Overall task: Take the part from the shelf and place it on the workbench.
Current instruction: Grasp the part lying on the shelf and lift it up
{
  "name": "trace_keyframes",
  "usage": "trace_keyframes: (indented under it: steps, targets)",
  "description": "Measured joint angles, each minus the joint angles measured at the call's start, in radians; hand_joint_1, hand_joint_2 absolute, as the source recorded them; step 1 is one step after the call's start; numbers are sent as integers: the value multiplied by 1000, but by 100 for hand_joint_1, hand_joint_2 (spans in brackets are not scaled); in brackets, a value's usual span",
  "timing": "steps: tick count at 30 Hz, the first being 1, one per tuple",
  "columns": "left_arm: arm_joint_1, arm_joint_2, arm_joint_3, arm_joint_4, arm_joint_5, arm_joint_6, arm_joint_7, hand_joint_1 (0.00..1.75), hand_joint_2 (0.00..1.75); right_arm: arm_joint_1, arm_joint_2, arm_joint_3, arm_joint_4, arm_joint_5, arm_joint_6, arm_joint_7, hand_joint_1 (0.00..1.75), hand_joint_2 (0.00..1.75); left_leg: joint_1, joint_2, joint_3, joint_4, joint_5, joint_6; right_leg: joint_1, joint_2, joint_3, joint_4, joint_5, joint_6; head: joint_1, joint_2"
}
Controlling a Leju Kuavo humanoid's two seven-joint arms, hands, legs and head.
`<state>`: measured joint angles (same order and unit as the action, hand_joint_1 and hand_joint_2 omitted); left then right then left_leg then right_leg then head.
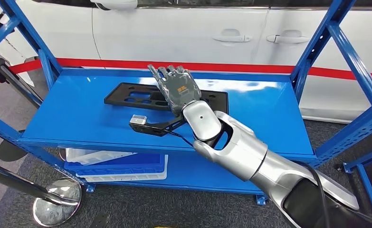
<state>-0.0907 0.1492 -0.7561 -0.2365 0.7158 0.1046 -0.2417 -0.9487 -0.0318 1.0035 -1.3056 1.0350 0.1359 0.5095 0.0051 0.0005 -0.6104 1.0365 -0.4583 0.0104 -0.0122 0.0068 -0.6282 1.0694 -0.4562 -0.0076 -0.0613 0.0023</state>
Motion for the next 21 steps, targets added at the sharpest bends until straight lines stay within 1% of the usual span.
trace_keyframes:
  steps: [1, 2, 3, 4, 6, 7, 8, 9, 10, 11, 12, 13, 14, 15, 17, 18, 19, 20, 21]
  targets:
    - [0, 0, 0, 0, 2, 1, -1, 0, 0, 1, 0, 0, 2, -15, 12, 1, 0, 175, 2, 0, -2, -1, 0, -5, 0, -1, -1, -2, 2, -6, 0, 0]
    - [0, 0, 0, 0, 3, 4, -1, 0, 0, 0, 0, 0, 4, -36, 29, 1, 0, 175, 3, 0, -6, 6, -6, -9, -2, -1, 0, -5, 5, -12, 0, 0]
    - [0, 0, 0, 0, 4, 9, -1, 0, 0, -1, 1, 1, 6, -67, 55, 2, 0, 175, 4, 0, -16, 26, -21, -15, -4, -2, 1, -8, 7, -17, -2, 0]
    - [-1, 1, 0, 0, 4, 19, -1, 0, 0, -1, 2, 2, 10, -105, 88, 2, 0, 175, 6, 1, -35, 65, -44, -20, -6, -3, 1, -10, 9, -21, -3, 0]
    - [-1, 0, 0, 0, 2, 47, 1, 0, 0, 2, 6, 7, 32, -202, 154, 3, 0, 175, 8, 1, -94, 185, -97, -28, -6, -4, 0, -11, 10, -24, -5, 0]
    - [-1, 0, 0, 0, 1, 60, 5, 0, 0, 9, 7, 13, 48, -244, 174, 3, 0, 175, 8, 1, -121, 237, -112, -30, -5, -5, -1, -11, 10, -25, -5, 0]
    - [0, 0, 0, 0, -1, 70, 9, 0, 0, 18, 8, 20, 65, -275, 181, 2, 0, 175, 8, 1, -134, 260, -111, -31, -5, -5, -1, -10, 11, -25, -5, 0]
    - [1, 0, 0, 0, -4, 77, 15, 0, 0, 27, 8, 27, 81, -293, 179, 1, 0, 175, 8, 1, -128, 246, -92, -30, -4, -5, -1, -10, 11, -25, -5, 0]
    - [1, 1, 0, 0, -6, 82, 20, 0, 0, 35, 10, 33, 97, -304, 173, 0, 0, 175, 8, 1, -104, 196, -60, -27, -4, -5, 0, -10, 11, -25, -5, 0]
    - [0, 1, 0, 0, -8, 86, 26, 0, 0, 41, 12, 39, 115, -312, 164, -3, 0, 175, 8, 1, -71, 125, -28, -23, -4, -5, 0, -11, 11, -25, -5, 0]
    - [-1, 1, 0, 0, -9, 89, 32, 0, 0, 44, 14, 44, 134, -319, 155, -5, 0, 175, 5, 1, -38, 61, -6, -18, -3, -5, 0, -11, 11, -23, -5, 0]
    - [-2, 1, 0, 0, -9, 92, 37, 0, 0, 48, 16, 49, 151, -326, 147, -7, 0, 175, 3, 0, -16, 15, 7, -13, -2, -5, -1, -11, 12, -19, -4, 0]
    - [-3, 1, 0, 0, -10, 95, 41, 0, 0, 52, 17, 53, 166, -330, 140, -8, 0, 175, 0, -1, -6, -7, 8, -9, -1, -5, -1, -13, 13, -15, -4, 0]
    - [-3, 1, 0, 0, -10, 97, 44, 0, 0, 58, 18, 56, 179, -333, 136, -9, 0, 175, -3, -3, -5, -9, 8, -5, 0, -5, -1, -16, 15, -9, -4, 0]
    - [-1, 1, 0, 0, -10, 101, 48, 0, 0, 66, 19, 60, 202, -336, 132, -11, 0, 175, 0, -3, -3, -19, 16, 4, 0, -5, 1, -23, 17, 3, -3, 0]
    - [-1, 2, 0, 0, -10, 101, 50, 0, 0, 67, 19, 62, 210, -338, 131, -12, 0, 175, 3, -3, 0, -27, 21, 10, 1, -5, -3, -15, 9, 8, -2, 0]
    - [-2, 2, 0, 0, -10, 102, 53, 0, 0, 67, 19, 62, 219, -341, 131, -12, 0, 175, 5, -2, 3, -34, 26, 15, 1, -5, -14, 10, -9, 12, -1, 0]
    - [-2, 2, 0, 0, -9, 102, 57, 0, 0, 68, 19, 63, 227, -345, 133, -11, 0, 175, 7, -2, 4, -38, 29, 18, 1, -5, -35, 57, -38, 13, -1, 0]
    - [-3, 1, 0, 0, -9, 102, 62, 0, 0, 70, 19, 65, 237, -350, 137, -11, 0, 175, 5, -2, 4, -39, 30, 21, 2, -5, -63, 121, -70, 14, 0, 0]
